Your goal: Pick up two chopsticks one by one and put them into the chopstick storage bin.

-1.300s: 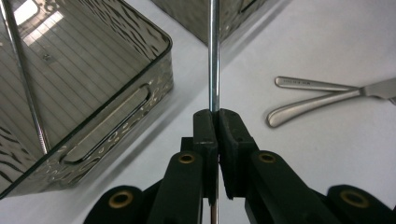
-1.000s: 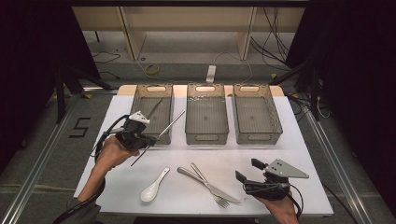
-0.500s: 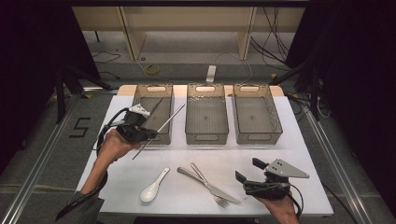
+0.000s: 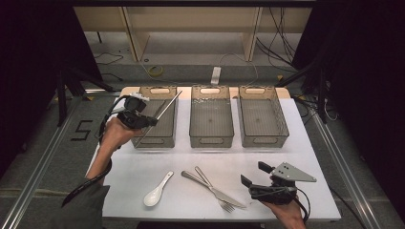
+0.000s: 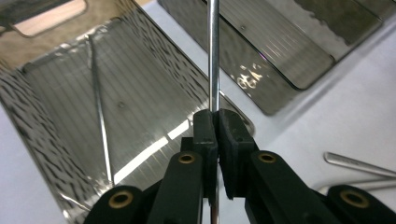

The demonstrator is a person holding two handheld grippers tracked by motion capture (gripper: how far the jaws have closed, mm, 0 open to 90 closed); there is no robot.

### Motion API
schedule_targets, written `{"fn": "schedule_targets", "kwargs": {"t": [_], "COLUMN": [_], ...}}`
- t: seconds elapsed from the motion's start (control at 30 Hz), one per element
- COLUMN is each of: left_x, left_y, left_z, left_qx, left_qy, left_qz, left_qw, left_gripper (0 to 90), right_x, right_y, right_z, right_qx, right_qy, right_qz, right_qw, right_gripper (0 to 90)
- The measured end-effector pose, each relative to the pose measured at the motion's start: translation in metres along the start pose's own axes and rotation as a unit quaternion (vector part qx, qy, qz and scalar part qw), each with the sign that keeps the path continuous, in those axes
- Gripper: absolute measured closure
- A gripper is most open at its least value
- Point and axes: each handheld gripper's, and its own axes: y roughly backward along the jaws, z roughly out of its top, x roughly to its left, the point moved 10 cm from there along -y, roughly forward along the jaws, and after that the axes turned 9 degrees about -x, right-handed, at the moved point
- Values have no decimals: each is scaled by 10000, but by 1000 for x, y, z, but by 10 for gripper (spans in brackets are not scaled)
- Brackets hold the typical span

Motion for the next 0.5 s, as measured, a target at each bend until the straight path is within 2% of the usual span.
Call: {"fn": "schedule_targets", "kwargs": {"t": [0.2,0.33,0.43,0.5], "left_x": [20,36,48,54], "left_y": [-6,-14,-17,-19], "left_z": [13,13,13,11], "left_qx": [-130,-203,-329,-360], "left_qy": [141,325,528,574], "left_qz": [241,302,394,481], "left_qw": [9995,9988,9973,9965], "left_gripper": [853,853,853,853], "right_x": [0,0,1,1], "right_y": [0,0,-1,-1], "right_z": [0,-1,-2,-2], "right_qx": [11,15,43,48], "right_qy": [12,9,3,0], "right_qz": [0,16,31,34], "right_qw": [10000,10000,10000,10000], "right_gripper": [206,207,207,207]}}
